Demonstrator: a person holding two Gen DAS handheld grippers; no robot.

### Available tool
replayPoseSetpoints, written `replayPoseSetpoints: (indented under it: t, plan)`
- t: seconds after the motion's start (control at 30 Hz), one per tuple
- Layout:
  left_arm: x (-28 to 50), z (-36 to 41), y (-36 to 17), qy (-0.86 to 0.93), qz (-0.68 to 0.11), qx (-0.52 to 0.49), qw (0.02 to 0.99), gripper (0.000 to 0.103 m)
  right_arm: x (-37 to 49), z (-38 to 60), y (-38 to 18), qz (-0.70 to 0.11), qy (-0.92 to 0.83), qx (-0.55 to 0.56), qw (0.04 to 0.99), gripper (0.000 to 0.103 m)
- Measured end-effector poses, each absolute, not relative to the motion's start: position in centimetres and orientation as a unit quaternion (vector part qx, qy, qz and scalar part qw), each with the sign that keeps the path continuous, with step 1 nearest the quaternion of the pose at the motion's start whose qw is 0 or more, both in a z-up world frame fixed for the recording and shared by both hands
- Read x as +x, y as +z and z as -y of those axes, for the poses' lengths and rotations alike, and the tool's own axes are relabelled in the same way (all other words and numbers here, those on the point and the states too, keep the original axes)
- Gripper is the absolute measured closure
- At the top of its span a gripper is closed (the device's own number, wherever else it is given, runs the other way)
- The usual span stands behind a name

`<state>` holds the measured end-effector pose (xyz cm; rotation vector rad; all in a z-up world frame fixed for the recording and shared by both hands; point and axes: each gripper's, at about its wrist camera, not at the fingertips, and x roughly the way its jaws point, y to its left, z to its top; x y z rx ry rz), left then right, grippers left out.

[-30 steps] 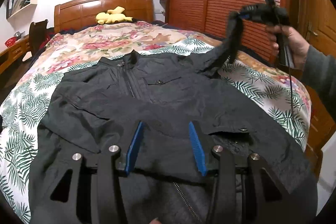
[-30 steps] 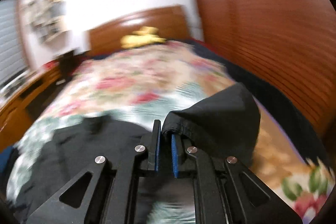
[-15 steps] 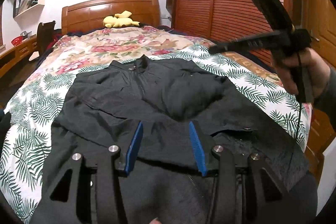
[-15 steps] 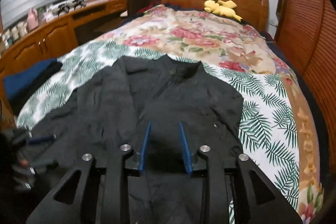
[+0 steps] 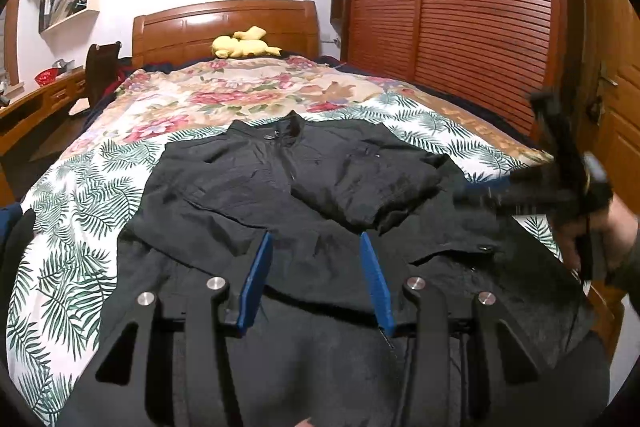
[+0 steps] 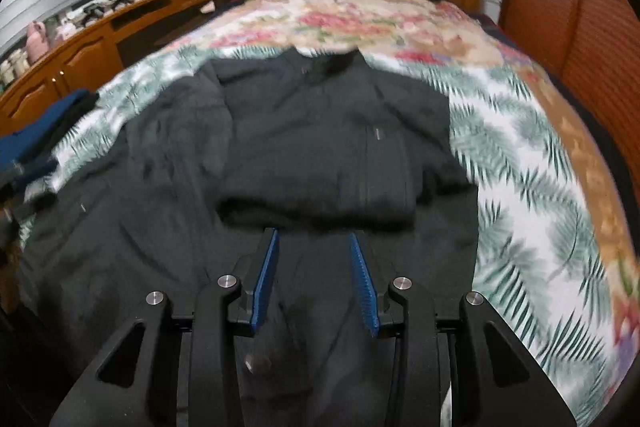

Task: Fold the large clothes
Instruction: 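Press and straighten the folded sleeve with the right gripper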

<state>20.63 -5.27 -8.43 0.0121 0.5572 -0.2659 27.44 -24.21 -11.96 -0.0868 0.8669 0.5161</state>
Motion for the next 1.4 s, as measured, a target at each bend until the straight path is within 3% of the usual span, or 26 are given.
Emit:
replayPoseSetpoints:
  t: [0.27, 0.43, 1.03, 1.4]
  plan:
    - [21.3, 5.5, -9.1, -0.11, -0.269, 0.015, 0.957, 0.059, 25.6, 24.9, -16.7, -0.437, 0.225, -0.042, 0.87, 0.067]
    - [22.1, 6.3, -10.0, -0.111, -0.283, 0.027, 0.952, 0.059, 25.4, 25.3, -17.6, -0.422, 0.221, -0.024, 0.879, 0.059]
    - [25.5, 9.4, -11.4, -0.191, -0.345, 0.043, 0.918, 0.059, 24.7, 25.8, -17.7, -0.408, 0.217, -0.01, 0.887, 0.056]
    - [30.5, 15.5, -10.2, -0.243, -0.352, 0.091, 0.899, 0.059, 20.1, 27.8, -15.2, -0.346, 0.18, -0.041, 0.92, 0.056]
